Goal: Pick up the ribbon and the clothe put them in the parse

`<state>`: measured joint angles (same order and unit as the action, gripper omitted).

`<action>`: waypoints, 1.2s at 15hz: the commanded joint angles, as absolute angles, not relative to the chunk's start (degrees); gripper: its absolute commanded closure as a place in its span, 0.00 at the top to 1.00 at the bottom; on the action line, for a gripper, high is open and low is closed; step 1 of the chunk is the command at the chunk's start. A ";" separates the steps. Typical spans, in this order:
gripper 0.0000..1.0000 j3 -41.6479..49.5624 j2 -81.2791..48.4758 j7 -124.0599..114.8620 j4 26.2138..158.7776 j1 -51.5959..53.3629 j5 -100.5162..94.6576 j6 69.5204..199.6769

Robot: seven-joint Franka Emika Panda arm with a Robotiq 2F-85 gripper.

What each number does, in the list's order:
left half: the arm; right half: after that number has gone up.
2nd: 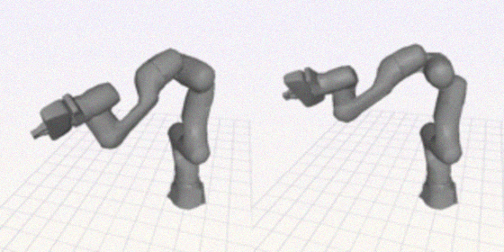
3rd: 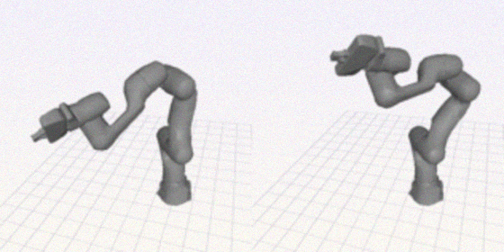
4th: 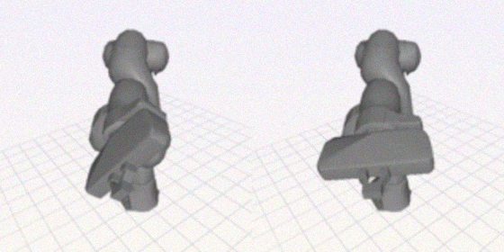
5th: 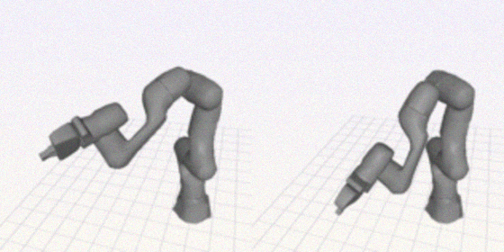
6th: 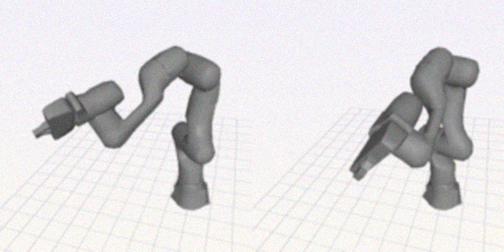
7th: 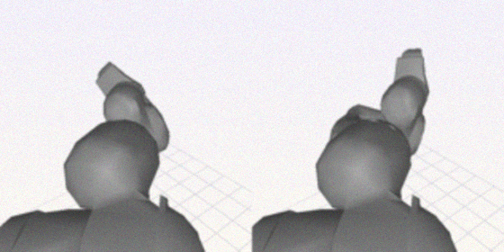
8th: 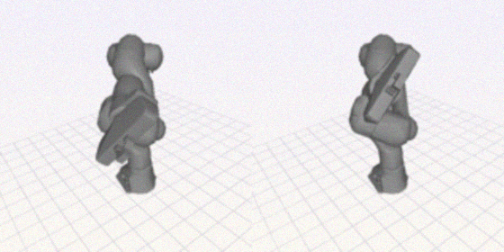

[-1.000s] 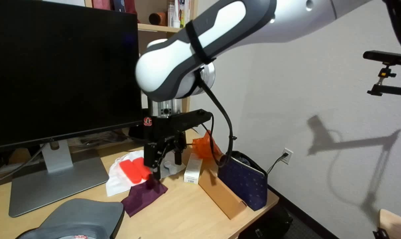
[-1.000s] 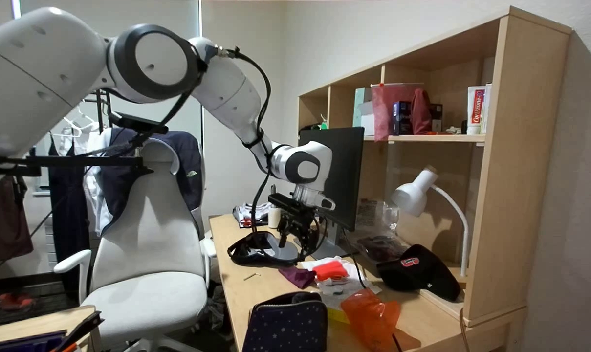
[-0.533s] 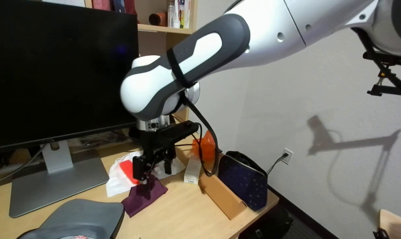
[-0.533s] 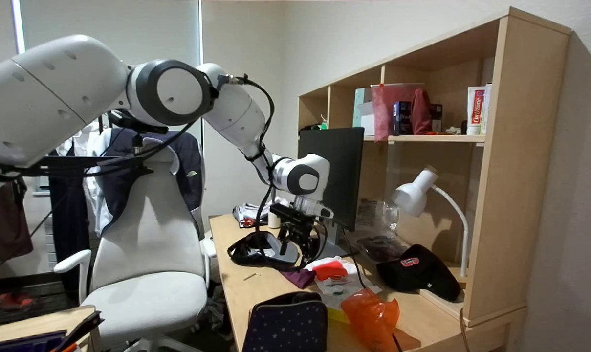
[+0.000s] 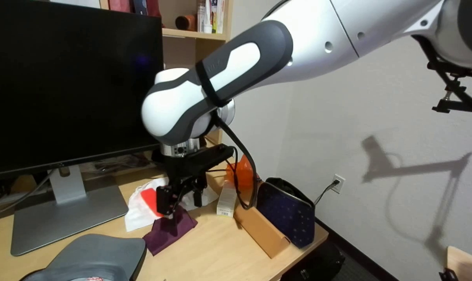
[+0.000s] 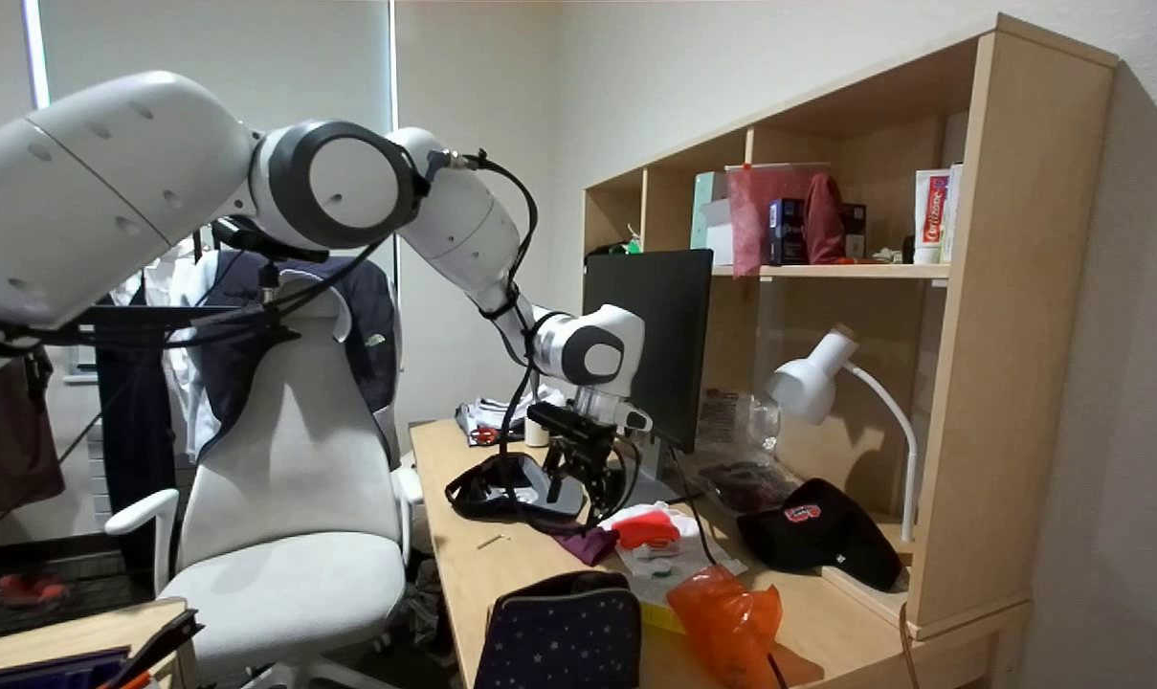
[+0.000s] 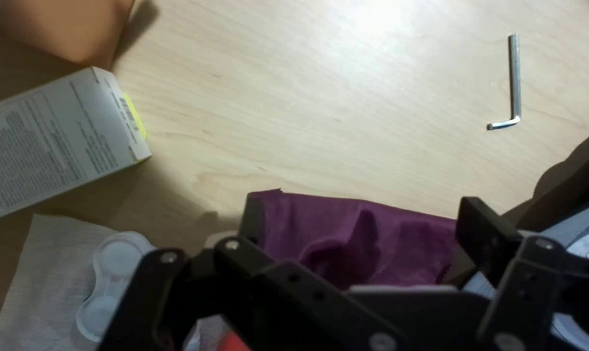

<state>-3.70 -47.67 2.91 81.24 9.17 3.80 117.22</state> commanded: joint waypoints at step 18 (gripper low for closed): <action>0.62 -0.84 -51.68 -7.44 81.86 11.16 0.19 128.04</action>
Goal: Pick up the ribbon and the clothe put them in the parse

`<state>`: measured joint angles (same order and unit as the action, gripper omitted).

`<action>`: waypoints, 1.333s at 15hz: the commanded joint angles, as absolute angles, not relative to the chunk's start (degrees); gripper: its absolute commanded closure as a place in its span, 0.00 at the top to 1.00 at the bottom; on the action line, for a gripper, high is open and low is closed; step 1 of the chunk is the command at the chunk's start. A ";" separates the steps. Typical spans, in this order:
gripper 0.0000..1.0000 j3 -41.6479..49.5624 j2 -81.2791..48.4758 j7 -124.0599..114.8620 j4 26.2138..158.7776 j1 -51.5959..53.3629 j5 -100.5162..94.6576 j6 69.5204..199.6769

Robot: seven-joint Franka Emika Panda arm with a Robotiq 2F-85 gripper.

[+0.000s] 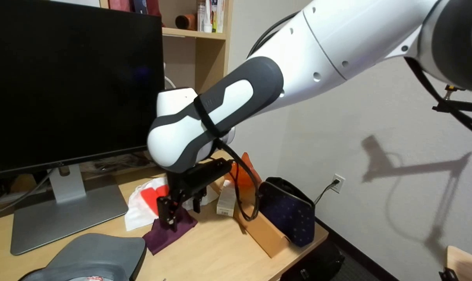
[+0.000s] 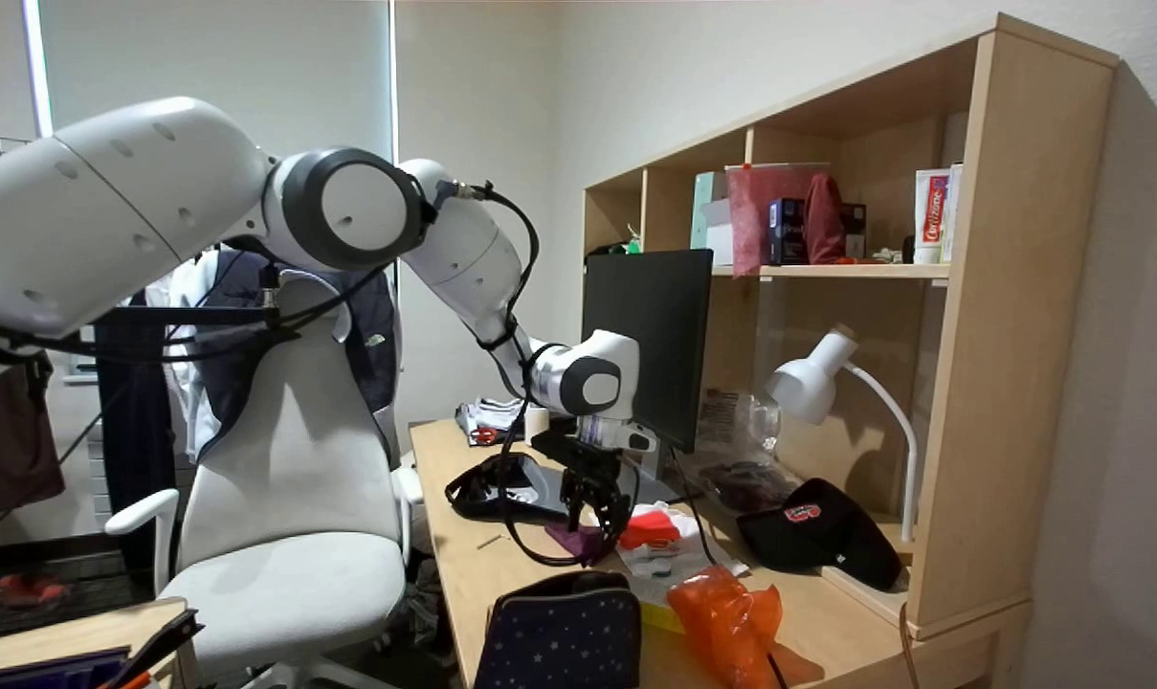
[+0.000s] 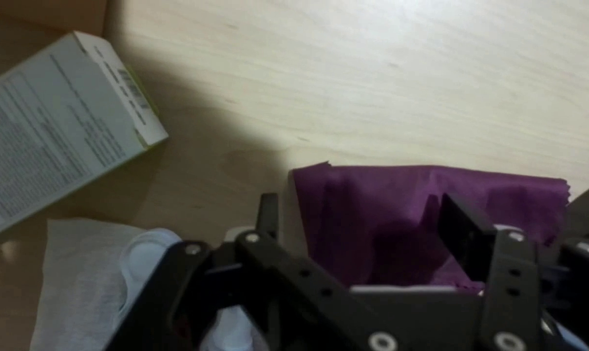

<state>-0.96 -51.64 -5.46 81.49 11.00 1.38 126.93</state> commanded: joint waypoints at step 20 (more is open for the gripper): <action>0.46 -1.26 -47.84 -7.87 84.25 10.37 0.86 128.42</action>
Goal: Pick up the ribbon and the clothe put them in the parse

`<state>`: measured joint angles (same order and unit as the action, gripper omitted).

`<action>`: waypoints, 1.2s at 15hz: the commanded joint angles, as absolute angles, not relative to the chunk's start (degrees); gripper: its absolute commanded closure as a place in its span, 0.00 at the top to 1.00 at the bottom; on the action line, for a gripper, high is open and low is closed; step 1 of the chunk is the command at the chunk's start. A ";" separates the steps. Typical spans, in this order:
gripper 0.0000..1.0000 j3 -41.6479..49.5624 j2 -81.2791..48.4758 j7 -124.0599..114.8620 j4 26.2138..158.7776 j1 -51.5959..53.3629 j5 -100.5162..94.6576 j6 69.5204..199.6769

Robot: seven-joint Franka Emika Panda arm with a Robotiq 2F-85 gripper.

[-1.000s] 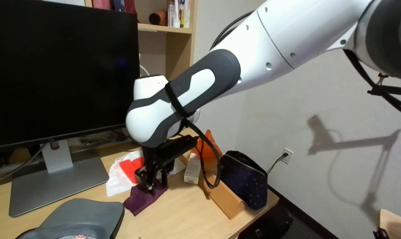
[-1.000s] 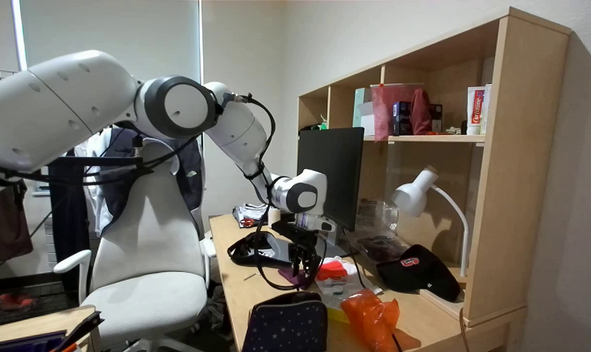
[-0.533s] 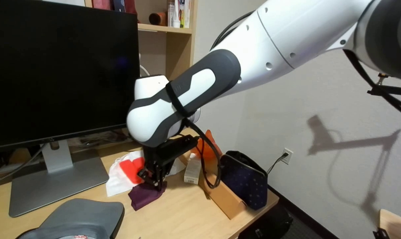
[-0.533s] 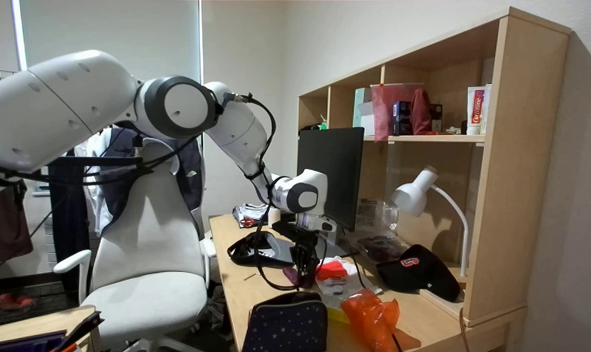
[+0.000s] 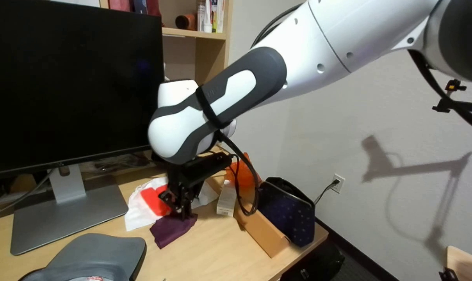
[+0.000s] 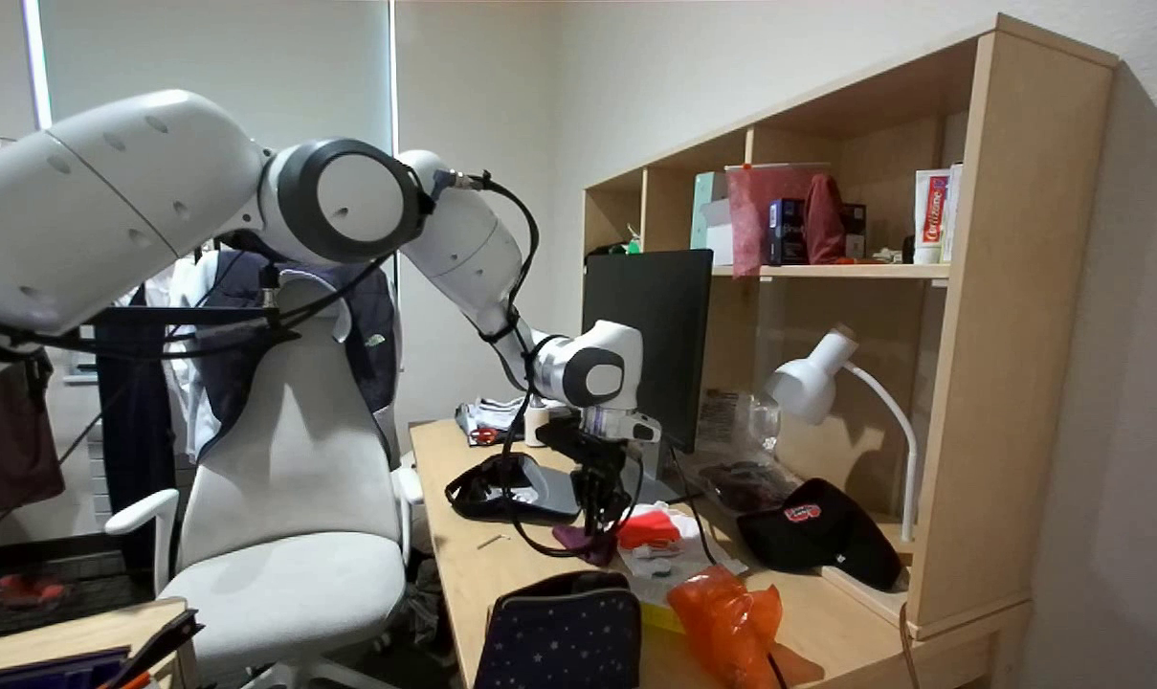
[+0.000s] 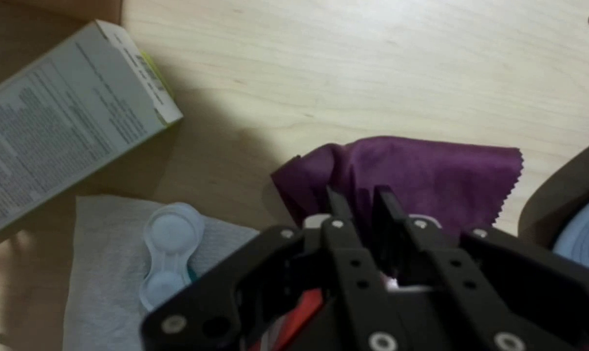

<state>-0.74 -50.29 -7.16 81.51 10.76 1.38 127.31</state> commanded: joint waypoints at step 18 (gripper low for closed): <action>0.53 -2.29 -48.82 -2.98 83.19 9.96 0.11 128.74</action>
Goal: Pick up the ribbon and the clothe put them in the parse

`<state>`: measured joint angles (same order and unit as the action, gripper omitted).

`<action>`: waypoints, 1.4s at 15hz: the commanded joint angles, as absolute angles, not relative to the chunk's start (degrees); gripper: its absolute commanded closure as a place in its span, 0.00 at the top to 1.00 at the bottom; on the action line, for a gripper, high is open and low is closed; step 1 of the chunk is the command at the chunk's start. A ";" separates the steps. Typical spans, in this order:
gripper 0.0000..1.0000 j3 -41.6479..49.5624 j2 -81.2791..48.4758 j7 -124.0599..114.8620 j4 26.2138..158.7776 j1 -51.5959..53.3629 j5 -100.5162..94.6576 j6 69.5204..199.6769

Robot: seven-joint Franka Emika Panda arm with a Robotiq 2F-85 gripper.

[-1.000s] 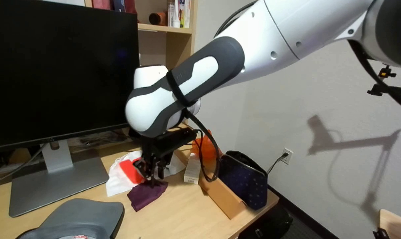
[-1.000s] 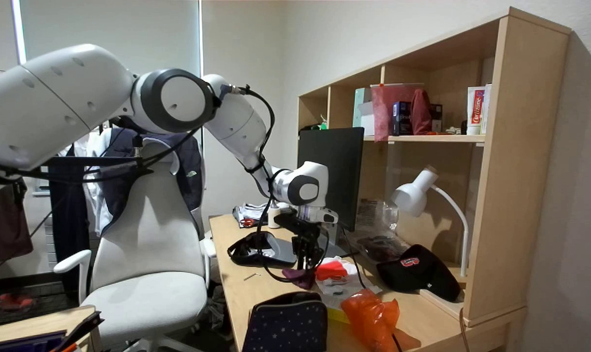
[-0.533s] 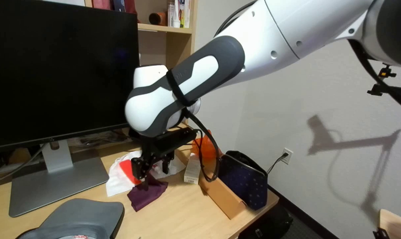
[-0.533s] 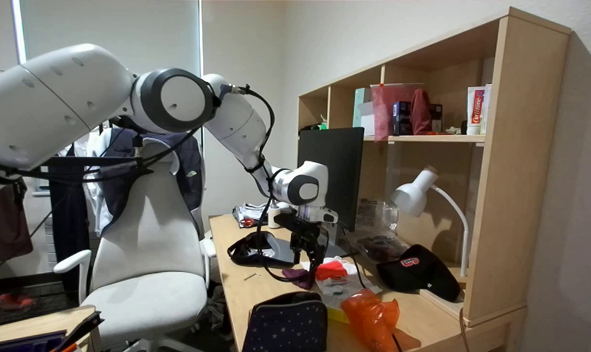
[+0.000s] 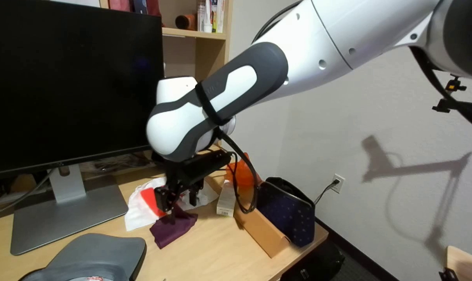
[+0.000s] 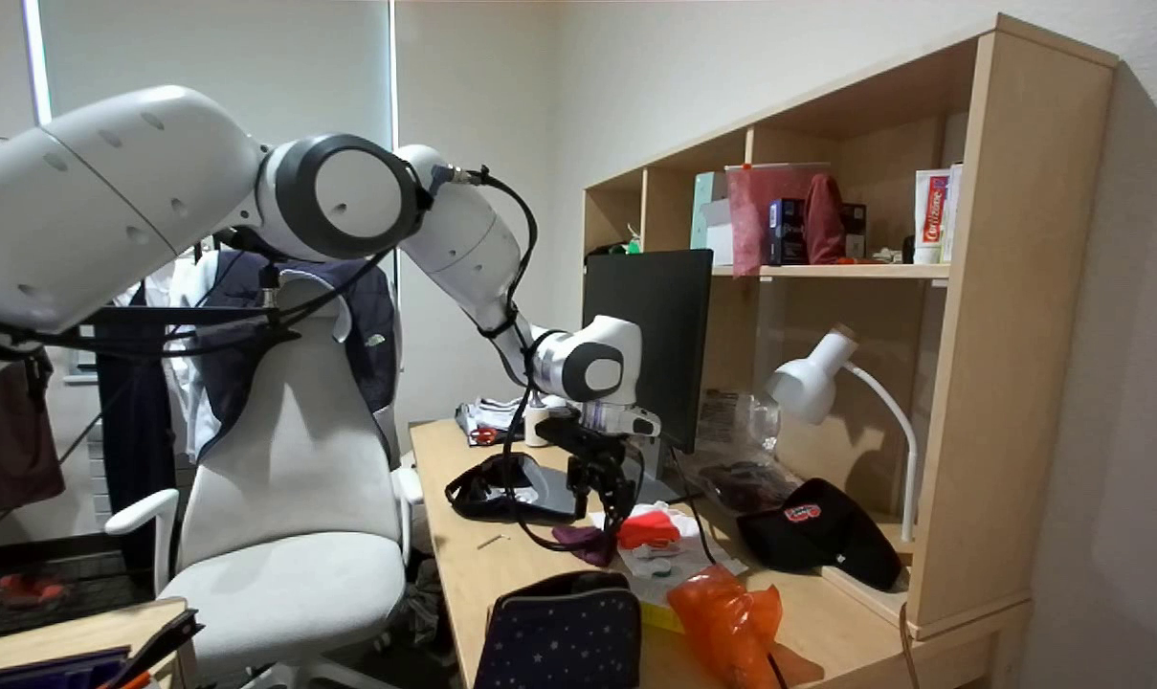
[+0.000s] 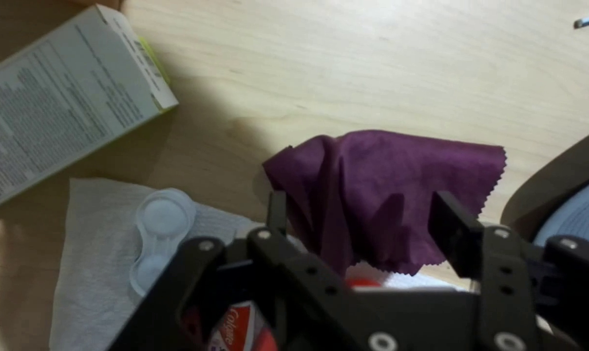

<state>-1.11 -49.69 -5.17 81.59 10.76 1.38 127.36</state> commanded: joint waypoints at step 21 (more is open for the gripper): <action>0.71 -2.09 -49.01 -1.81 83.14 10.73 -1.43 128.44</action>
